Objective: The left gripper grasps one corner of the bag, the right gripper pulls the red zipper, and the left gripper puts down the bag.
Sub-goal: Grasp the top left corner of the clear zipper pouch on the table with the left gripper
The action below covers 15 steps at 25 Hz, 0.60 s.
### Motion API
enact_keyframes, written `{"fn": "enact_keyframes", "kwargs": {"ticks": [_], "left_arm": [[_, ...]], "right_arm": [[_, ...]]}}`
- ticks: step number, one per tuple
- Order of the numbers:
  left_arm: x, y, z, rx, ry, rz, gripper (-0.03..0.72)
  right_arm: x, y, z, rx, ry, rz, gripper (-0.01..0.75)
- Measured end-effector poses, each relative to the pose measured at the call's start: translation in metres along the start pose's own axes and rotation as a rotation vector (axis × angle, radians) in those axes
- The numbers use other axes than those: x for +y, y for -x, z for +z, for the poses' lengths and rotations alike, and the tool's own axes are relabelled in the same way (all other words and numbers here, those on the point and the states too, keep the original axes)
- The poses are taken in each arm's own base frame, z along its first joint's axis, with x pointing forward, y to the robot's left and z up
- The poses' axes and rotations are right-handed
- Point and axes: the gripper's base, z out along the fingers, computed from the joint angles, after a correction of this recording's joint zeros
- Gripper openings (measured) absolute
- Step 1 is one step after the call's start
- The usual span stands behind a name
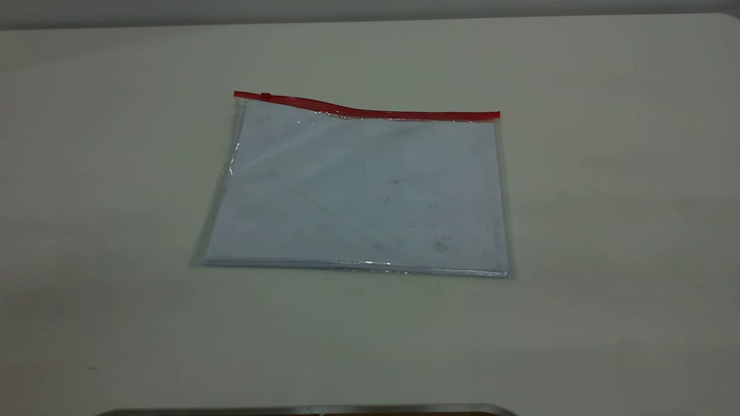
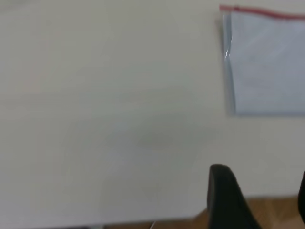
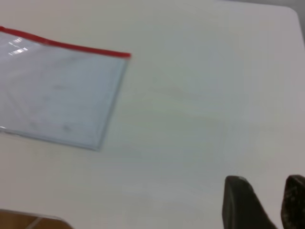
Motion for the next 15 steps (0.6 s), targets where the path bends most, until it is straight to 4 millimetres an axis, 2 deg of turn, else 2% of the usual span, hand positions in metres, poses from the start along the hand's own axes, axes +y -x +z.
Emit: {"fn": "enact_keyframes", "kwargs": {"ticks": [3,6,9,15], "left_arm": [[-0.002,0.027,0.007,-0.040,-0.032,-0.033,0.426],[-0.002,0.059,0.029,-0.010,-0.057,-0.033,0.426],[-0.001,0.088,0.066,0.076,-0.084,0.001,0.442],[-0.002,0.131,0.167,0.278,-0.212,0.044,0.531]], "right_arm": [[0.006,0.006,0.005,0.013,0.079,0.018,0.240],[0.008,0.021,0.020,0.045,0.115,0.005,0.252],[0.004,0.040,0.042,0.042,0.109,-0.043,0.303],[-0.003,0.069,0.101,0.082,0.106,-0.046,0.428]]}}
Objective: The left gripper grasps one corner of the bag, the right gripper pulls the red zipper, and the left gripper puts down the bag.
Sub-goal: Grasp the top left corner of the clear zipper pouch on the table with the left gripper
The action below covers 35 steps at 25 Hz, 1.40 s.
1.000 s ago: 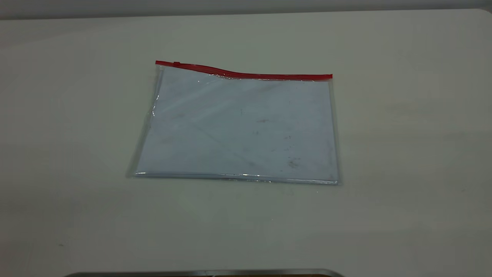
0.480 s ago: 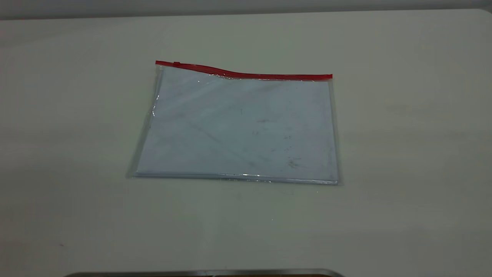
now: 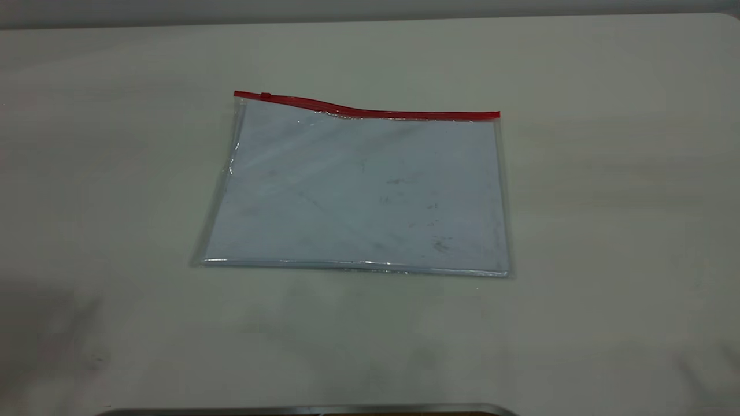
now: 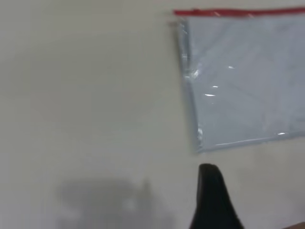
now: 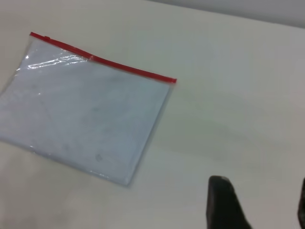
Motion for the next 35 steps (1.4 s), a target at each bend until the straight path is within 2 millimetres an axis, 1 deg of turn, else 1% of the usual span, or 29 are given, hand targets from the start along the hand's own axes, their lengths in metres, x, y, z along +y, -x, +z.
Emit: {"fn": "enact_keyframes", "kwargs": {"ticks": [2,3,5,6,7,8,11,12,13,14,15,17,19,21,22,24,27,31,33,35], "left_arm": [[0.006,0.021,0.028,0.041,-0.052,0.031,0.541],[0.011,0.032,0.051,0.077,-0.093,0.039,0.543],[0.019,0.052,0.088,0.111,-0.150,0.046,0.545],[0.023,0.061,0.110,0.124,-0.188,0.054,0.544],[0.028,0.070,0.132,0.140,-0.219,0.053,0.544],[0.032,0.079,0.150,0.148,-0.244,0.053,0.544],[0.045,0.090,0.216,0.245,-0.343,0.013,0.546],[0.048,0.096,0.230,0.269,-0.377,0.003,0.546],[0.050,0.098,0.244,0.294,-0.405,-0.010,0.546],[0.054,0.098,0.263,0.335,-0.437,-0.024,0.546],[0.057,0.104,0.274,0.341,-0.447,-0.019,0.546],[0.065,0.102,0.302,0.392,-0.456,-0.036,0.546],[0.075,0.110,0.322,0.405,-0.440,-0.045,0.546],[0.083,0.107,0.347,0.438,-0.439,-0.060,0.546],[0.086,0.107,0.358,0.442,-0.445,-0.059,0.546],[0.088,0.105,0.372,0.470,-0.481,-0.054,0.546],[0.083,0.109,0.387,0.460,-0.498,-0.016,0.546],[0.076,0.118,0.390,0.426,-0.496,0.007,0.546],[0.074,0.120,0.390,0.422,-0.495,0.010,0.546],[0.075,0.117,0.392,0.431,-0.490,0.013,0.546]], "right_arm": [[-0.004,0.004,0.024,0.052,0.015,0.033,0.438],[-0.006,0.006,0.033,0.064,0.023,0.049,0.440],[-0.009,0.006,0.056,0.120,0.043,0.072,0.441],[-0.010,0.007,0.066,0.150,0.059,0.078,0.441],[-0.010,0.010,0.073,0.159,0.075,0.088,0.441],[-0.011,0.014,0.082,0.173,0.088,0.085,0.441],[-0.013,0.027,0.100,0.174,0.121,0.100,0.441],[-0.014,0.031,0.105,0.171,0.127,0.098,0.441],[-0.014,0.034,0.110,0.170,0.135,0.103,0.441],[-0.014,0.037,0.112,0.165,0.140,0.109,0.441],[-0.015,0.038,0.115,0.163,0.143,0.112,0.441],[-0.015,0.039,0.118,0.161,0.151,0.119,0.441],[-0.015,0.040,0.119,0.158,0.155,0.121,0.441],[-0.015,0.040,0.120,0.158,0.156,0.118,0.441],[-0.015,0.040,0.120,0.157,0.156,0.119,0.441],[-0.015,0.040,0.120,0.157,0.156,0.119,0.441],[-0.015,0.040,0.120,0.157,0.156,0.120,0.441],[-0.015,0.040,0.120,0.157,0.156,0.119,0.441],[-0.015,0.040,0.120,0.157,0.156,0.120,0.441],[-0.015,0.040,0.120,0.156,0.156,0.121,0.441]]}}
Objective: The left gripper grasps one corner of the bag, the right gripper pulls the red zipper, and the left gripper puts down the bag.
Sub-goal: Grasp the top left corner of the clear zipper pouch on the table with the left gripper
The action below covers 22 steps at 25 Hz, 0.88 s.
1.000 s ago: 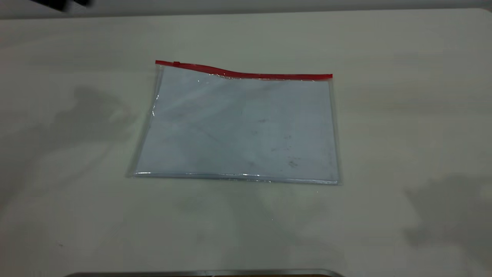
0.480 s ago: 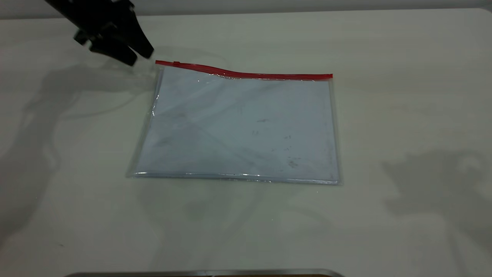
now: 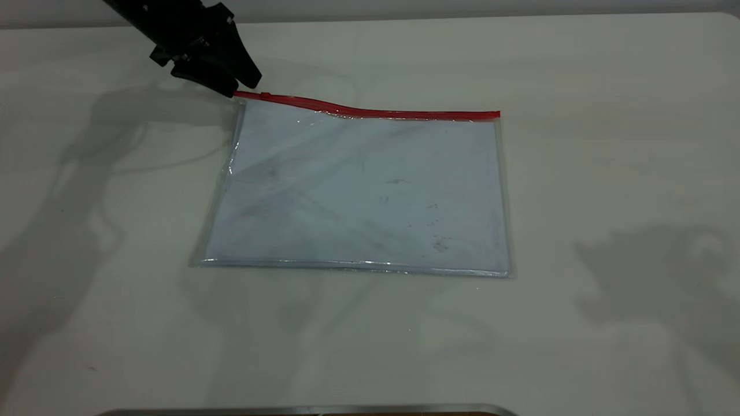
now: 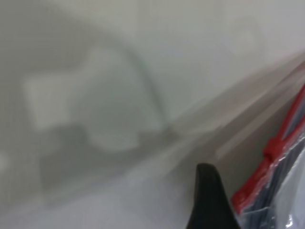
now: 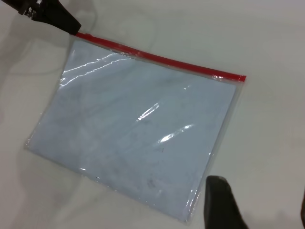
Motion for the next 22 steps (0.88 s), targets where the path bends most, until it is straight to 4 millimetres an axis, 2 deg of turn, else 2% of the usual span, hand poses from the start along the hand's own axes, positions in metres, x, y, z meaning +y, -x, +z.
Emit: {"fn": "enact_keyframes", "kwargs": {"ticks": [7,16,18,19,22], "left_arm": [[0.006,-0.011,0.027,0.048,-0.021,-0.014,0.544],[-0.026,-0.006,0.053,0.083,-0.052,0.092,0.532],[-0.026,-0.006,0.053,0.084,-0.052,0.103,0.494],[-0.026,-0.006,0.053,0.085,-0.050,0.110,0.452],[-0.026,-0.005,0.053,0.089,-0.041,0.129,0.260]], "right_arm": [[0.000,0.000,0.000,0.000,0.001,0.000,0.441],[0.001,0.000,0.000,0.004,0.006,0.001,0.441],[0.001,0.000,0.000,0.005,0.007,0.001,0.441],[0.001,0.000,0.000,0.006,0.008,0.001,0.441],[0.001,0.000,0.000,0.006,0.009,-0.002,0.441]]}}
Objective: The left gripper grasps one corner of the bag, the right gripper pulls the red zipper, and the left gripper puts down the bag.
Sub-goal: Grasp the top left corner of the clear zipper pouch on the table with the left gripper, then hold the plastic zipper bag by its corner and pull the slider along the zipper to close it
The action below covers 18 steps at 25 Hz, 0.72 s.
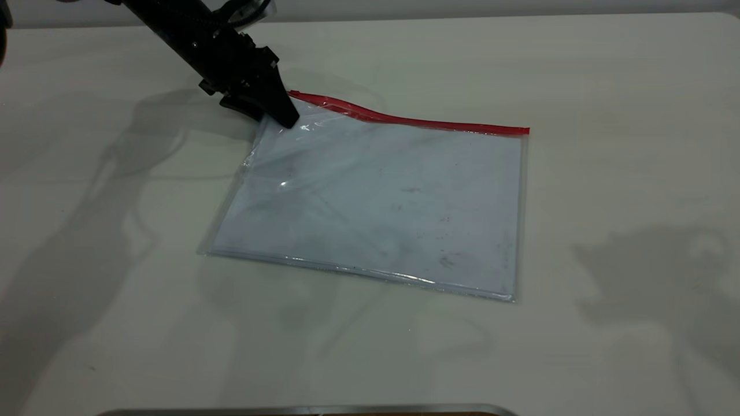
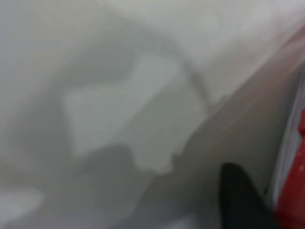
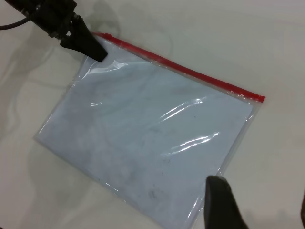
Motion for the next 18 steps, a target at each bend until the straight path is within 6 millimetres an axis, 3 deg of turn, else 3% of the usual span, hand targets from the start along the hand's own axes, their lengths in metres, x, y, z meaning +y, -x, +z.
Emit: {"fn": "enact_keyframes", "kwargs": {"ticks": [2,4,13,18], "left_arm": [[-0.003,0.004,-0.004,-0.015,0.007,0.017,0.109],[-0.010,0.014,-0.014,-0.054,0.014,0.032,0.059],[-0.070,0.059,-0.095,-0.234,0.058,0.084,0.056],[-0.102,0.071,-0.118,-0.257,0.100,-0.025,0.056]], "right_arm": [[0.000,0.000,0.000,0.001,0.001,-0.001,0.441],[0.001,-0.001,0.000,0.008,0.010,-0.004,0.441],[0.001,-0.001,0.000,0.008,0.012,-0.028,0.441],[0.001,0.000,0.000,0.005,0.008,-0.050,0.441]]}}
